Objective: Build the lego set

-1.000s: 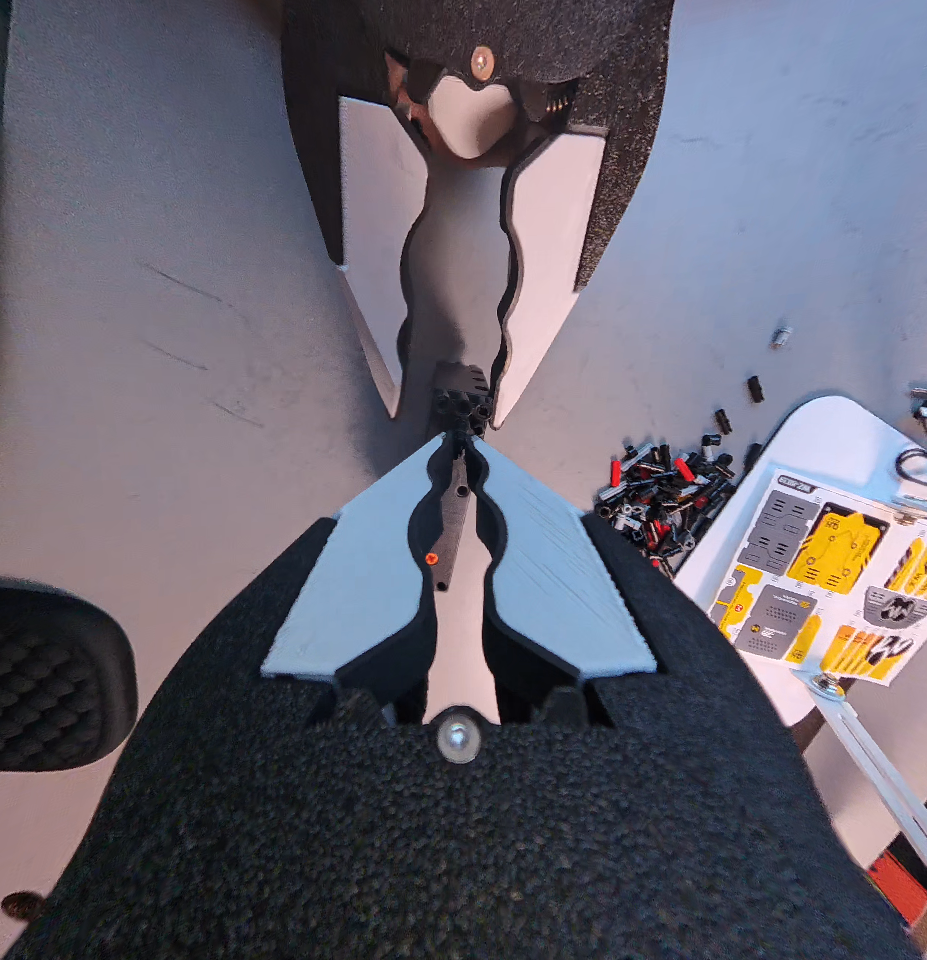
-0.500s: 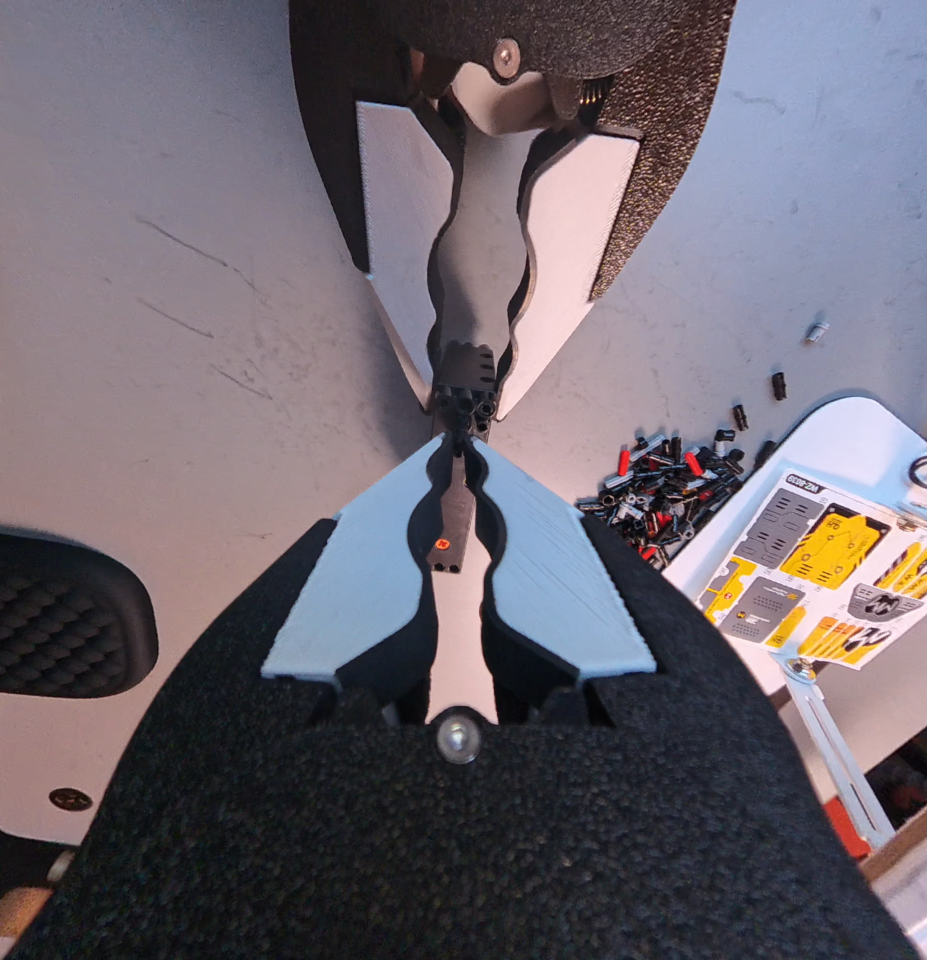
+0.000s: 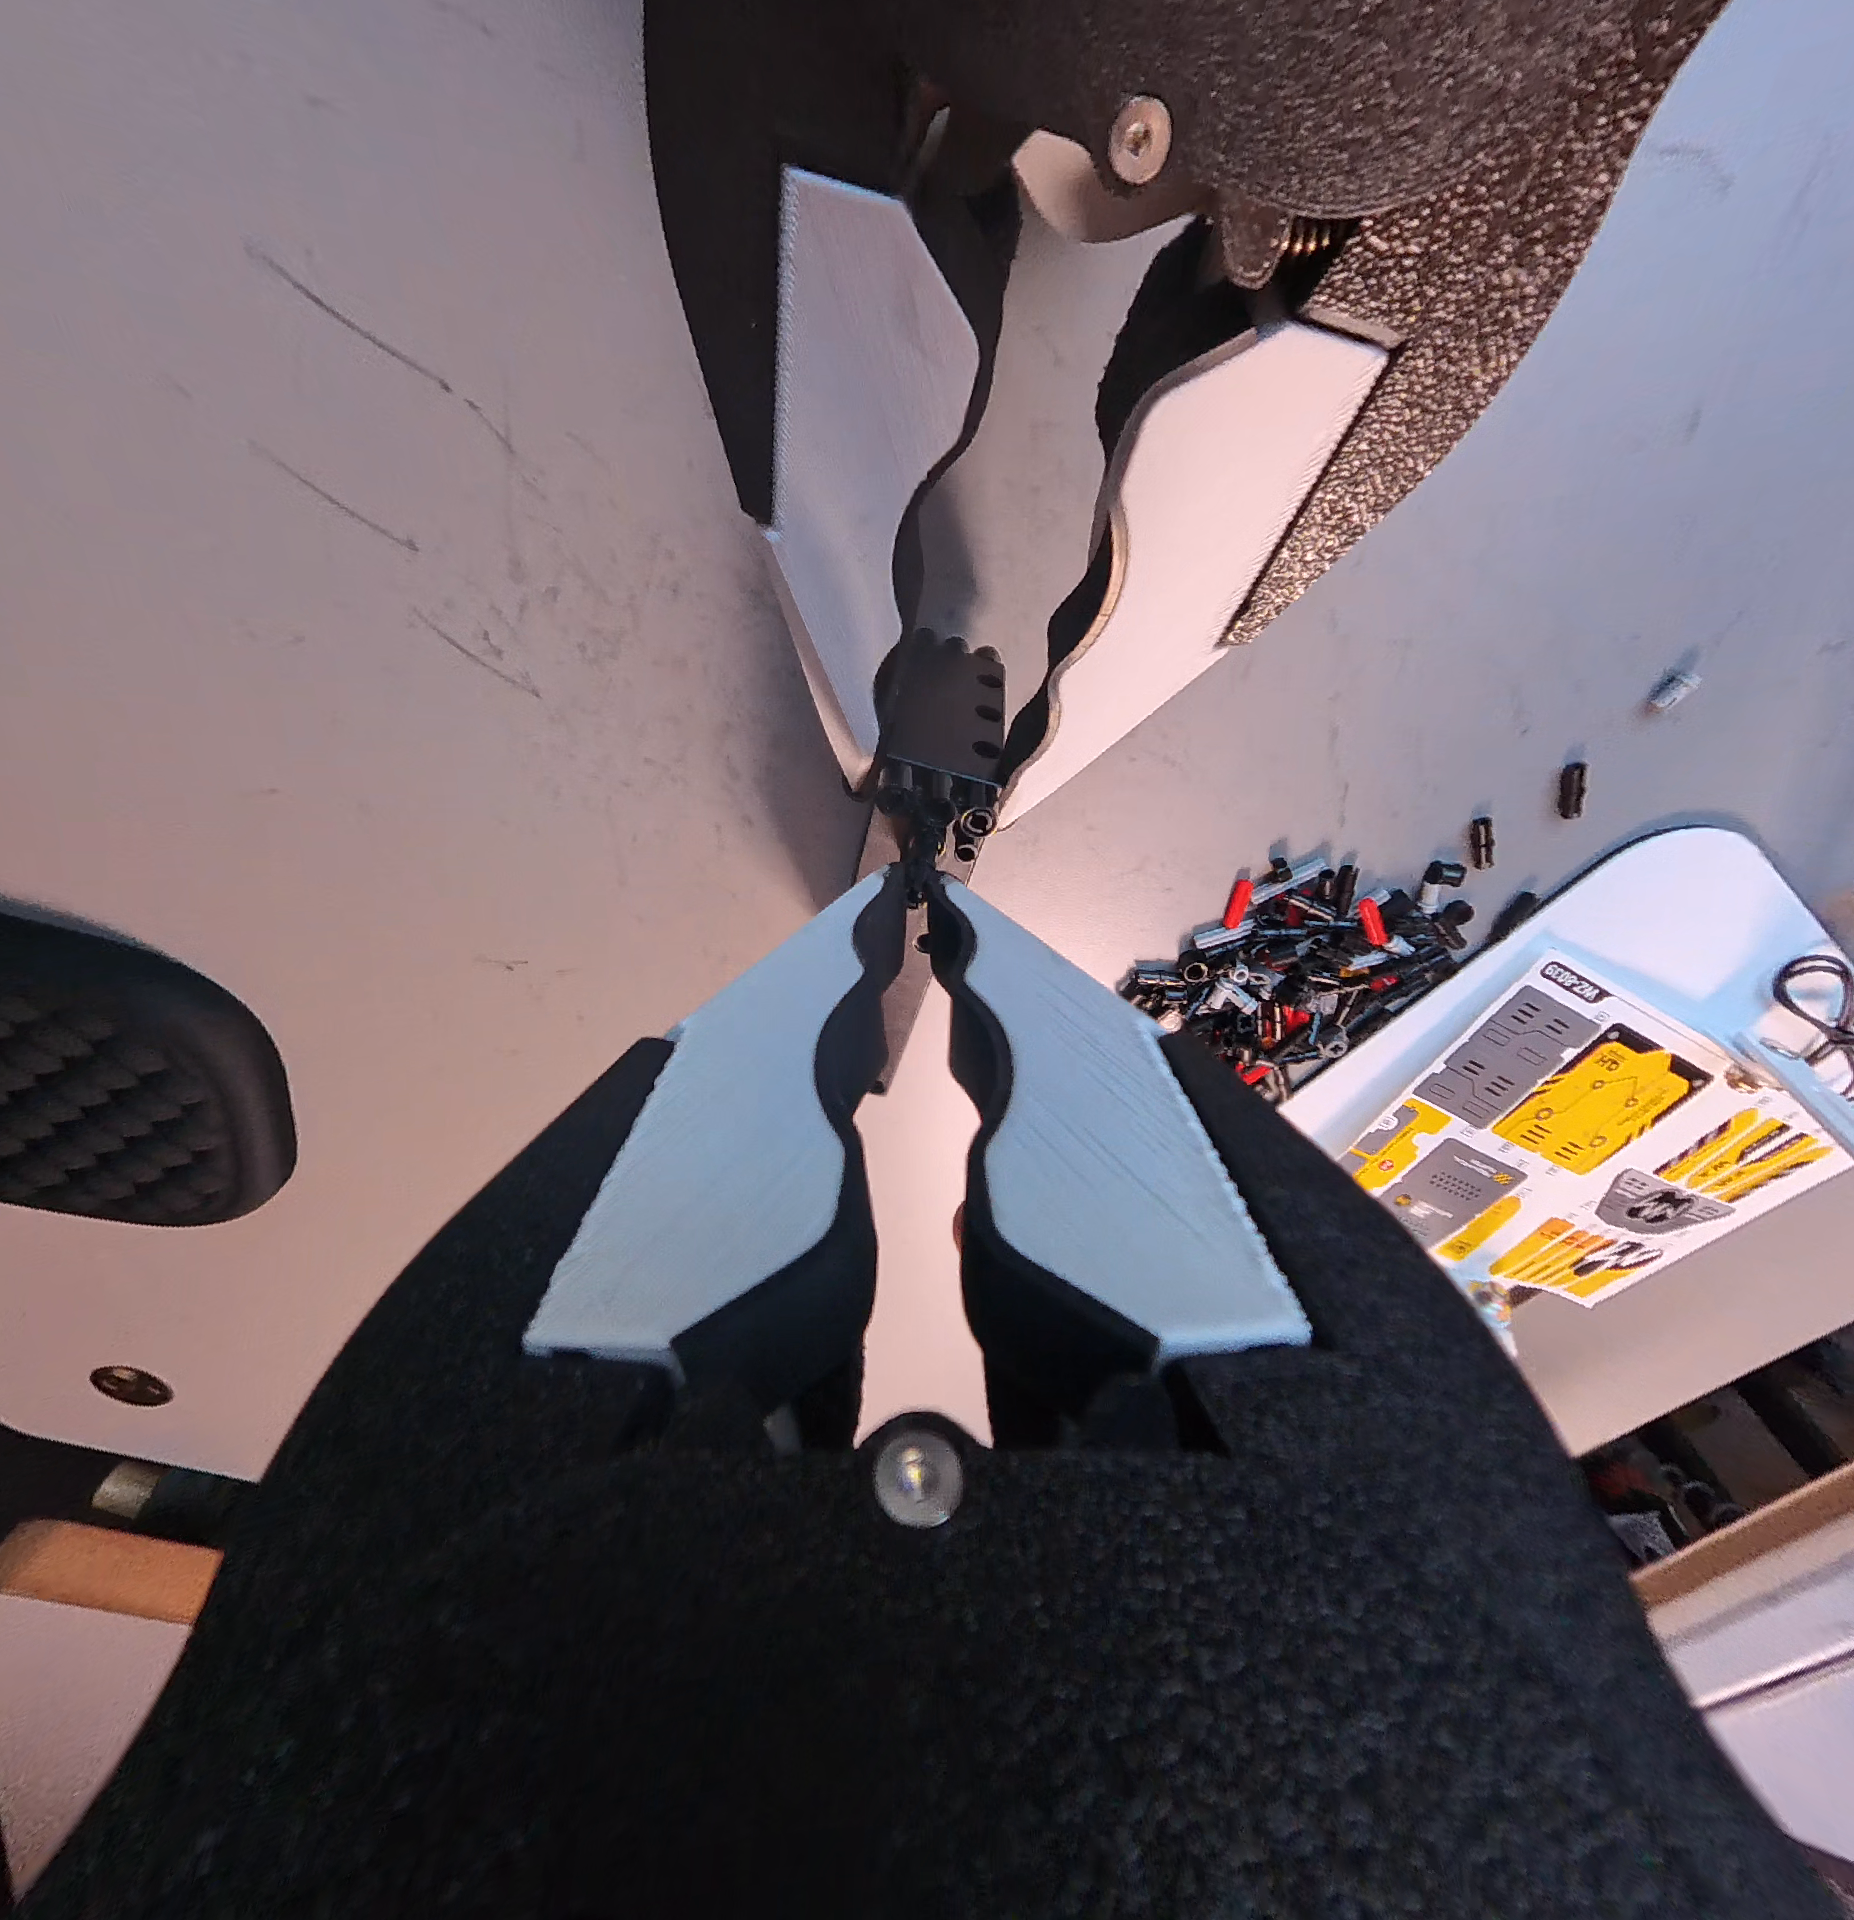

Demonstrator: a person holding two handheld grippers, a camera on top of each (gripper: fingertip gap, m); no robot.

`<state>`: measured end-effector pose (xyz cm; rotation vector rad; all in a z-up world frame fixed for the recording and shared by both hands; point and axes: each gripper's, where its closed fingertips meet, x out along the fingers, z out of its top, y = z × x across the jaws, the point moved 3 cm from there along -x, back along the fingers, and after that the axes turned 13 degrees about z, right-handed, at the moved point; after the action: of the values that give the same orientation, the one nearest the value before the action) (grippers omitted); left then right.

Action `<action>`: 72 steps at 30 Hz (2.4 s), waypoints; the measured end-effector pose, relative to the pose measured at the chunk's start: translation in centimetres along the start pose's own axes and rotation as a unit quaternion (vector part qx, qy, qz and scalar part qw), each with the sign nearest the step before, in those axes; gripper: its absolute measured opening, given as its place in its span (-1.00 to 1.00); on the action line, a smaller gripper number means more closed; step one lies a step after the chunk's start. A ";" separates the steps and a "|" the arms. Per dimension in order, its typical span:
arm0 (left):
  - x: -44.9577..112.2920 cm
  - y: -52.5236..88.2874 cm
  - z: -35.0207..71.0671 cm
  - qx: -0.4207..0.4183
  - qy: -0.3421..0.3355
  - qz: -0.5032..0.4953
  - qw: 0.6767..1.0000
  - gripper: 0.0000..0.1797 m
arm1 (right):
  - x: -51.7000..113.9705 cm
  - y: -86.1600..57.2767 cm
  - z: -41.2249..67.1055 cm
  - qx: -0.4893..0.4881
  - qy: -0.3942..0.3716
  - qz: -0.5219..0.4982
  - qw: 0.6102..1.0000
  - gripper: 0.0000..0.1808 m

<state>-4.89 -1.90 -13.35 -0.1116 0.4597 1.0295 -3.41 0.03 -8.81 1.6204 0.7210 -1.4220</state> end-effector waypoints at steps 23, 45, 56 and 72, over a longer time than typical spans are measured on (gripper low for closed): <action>-0.2 -0.1 -0.1 0.008 -0.005 0.003 1.000 -0.73 | -0.1 0.8 -0.3 0.068 -0.154 -0.105 0.980 -0.88; -0.1 -0.2 0.0 0.017 -0.005 0.014 1.000 -0.73 | 0.3 1.1 -0.3 0.089 -0.218 -0.140 0.962 -1.00; -0.2 -0.1 -0.1 0.010 -0.007 0.013 1.000 -0.73 | 0.7 1.2 -1.3 0.083 -0.244 -0.165 0.952 -1.00; -0.5 0.4 -0.3 0.012 -0.010 0.016 1.000 -0.72 | 0.4 2.4 -1.4 0.102 -0.356 -0.255 0.893 -0.90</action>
<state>-5.54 -2.14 -13.34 -0.0731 0.4557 1.0557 -0.62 0.08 -8.68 0.9302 0.5782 -2.3572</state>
